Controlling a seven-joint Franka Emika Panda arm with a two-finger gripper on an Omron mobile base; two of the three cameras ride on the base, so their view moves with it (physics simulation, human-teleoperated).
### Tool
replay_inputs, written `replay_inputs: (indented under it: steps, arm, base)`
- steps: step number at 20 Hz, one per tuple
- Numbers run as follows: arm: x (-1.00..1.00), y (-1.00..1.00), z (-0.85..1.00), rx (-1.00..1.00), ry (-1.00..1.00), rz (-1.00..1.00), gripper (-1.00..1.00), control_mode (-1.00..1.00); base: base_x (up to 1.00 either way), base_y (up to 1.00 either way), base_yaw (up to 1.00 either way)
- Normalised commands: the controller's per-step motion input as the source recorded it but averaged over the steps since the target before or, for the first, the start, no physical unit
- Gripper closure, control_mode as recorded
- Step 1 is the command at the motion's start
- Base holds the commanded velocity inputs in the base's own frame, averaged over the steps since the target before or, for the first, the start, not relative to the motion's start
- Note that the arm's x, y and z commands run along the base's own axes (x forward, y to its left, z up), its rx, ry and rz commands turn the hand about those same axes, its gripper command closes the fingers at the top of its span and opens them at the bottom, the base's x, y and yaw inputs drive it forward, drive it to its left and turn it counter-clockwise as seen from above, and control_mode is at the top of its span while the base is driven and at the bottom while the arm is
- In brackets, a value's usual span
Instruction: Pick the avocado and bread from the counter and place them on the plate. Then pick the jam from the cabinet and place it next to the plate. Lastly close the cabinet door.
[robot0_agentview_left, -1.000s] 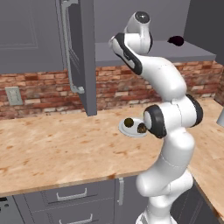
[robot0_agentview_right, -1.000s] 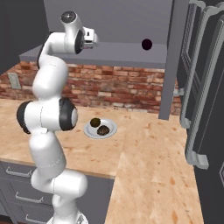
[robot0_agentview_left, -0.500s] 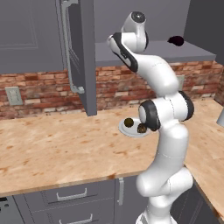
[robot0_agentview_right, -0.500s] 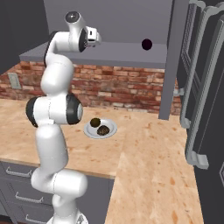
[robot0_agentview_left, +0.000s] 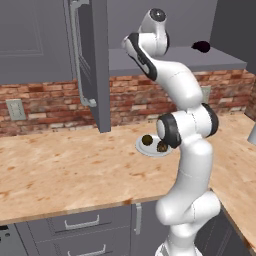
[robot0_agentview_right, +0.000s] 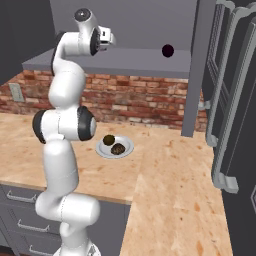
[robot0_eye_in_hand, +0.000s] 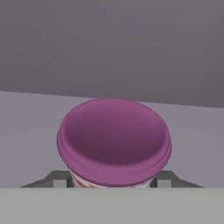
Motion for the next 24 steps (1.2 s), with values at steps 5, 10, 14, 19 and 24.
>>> replay_inputs:
  steps: [5, 10, 14, 19, 24]
  arm:
    - [-0.85, 0.00, -0.05, 0.00, -0.22, 0.00, 1.00, -1.00]
    - [-1.00, -0.06, -0.56, 0.00, -0.13, -0.02, 1.00, -1.00]
    - [-1.00, -0.05, -0.52, 0.00, -0.19, 0.00, 1.00, -1.00]
    - [-1.00, 0.00, 0.05, 0.04, -0.25, 0.00, 1.00, -1.00]
    - [-0.92, 0.00, 0.29, 0.09, -0.08, -0.01, 1.00, -1.00]
  base:
    - [0.00, 0.00, 0.00]
    - [0.00, 0.00, 0.00]
    - [0.00, 0.00, 0.00]
    - [0.00, 0.00, 0.00]
    - [0.00, 0.00, 0.00]
